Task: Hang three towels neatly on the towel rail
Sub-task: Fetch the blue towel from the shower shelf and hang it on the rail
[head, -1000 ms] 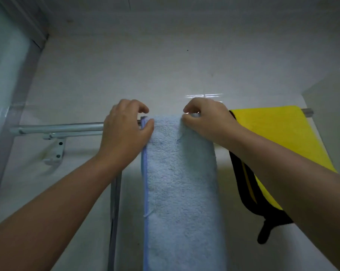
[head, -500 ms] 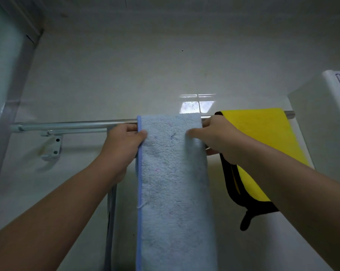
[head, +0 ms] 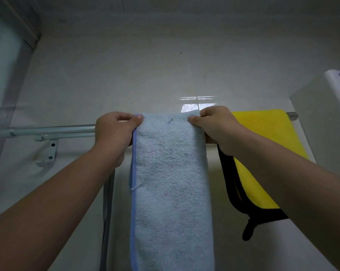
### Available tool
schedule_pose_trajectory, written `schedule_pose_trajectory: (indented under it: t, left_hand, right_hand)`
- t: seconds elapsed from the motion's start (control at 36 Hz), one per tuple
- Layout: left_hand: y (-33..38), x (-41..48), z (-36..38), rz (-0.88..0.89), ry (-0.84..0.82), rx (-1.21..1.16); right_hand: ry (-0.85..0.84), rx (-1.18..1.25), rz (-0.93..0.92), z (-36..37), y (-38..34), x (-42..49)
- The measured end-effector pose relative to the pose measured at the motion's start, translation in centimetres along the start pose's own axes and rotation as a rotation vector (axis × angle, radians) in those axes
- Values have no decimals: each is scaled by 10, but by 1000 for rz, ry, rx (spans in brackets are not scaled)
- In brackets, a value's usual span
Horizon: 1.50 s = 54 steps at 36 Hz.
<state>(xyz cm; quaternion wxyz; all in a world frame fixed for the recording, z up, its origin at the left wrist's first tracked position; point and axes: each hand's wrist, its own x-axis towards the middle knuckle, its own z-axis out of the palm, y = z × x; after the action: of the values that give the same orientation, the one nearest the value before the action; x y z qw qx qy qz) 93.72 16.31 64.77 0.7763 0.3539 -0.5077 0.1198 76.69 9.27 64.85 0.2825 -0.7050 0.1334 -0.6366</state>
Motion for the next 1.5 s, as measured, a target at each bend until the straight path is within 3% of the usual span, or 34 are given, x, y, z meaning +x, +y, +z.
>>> schedule_pose_trajectory:
  t: [0.19,0.36,0.53,0.69,0.94,1.06,1.22,1.33,1.5]
  left_hand:
    - [-2,4,-3,240,52,300]
    - [-11,-10,-8,265,-81,237]
    - [-24,-32,-14,71,-74,62]
    - [-22,-42,-17,-13,-252,38]
    - [-3,-17,-3,33,-78,57]
    - [-1,-7,1,156,70,234]
    - [-11,-15,2,196,90,361]
    - [-17,-24,-5,170,-20,325]
    - [-27,-43,-17,12,-217,106]
  right_hand:
    - [112,-126,-111,2,6,10]
    - [152,-61,-142,3,15,-1]
    - [14,-44,-95,-1,25,-24]
    - [-145,-45,-63,-8,31,-35]
    - [44,-27,-117,0,8,-15]
    - [121,-51,-130,1,4,-2]
    - [210,-100,-97,5,11,-2]
    - [166,-8,-86,4,20,-12]
    - [5,-70,-100,1,36,-33]
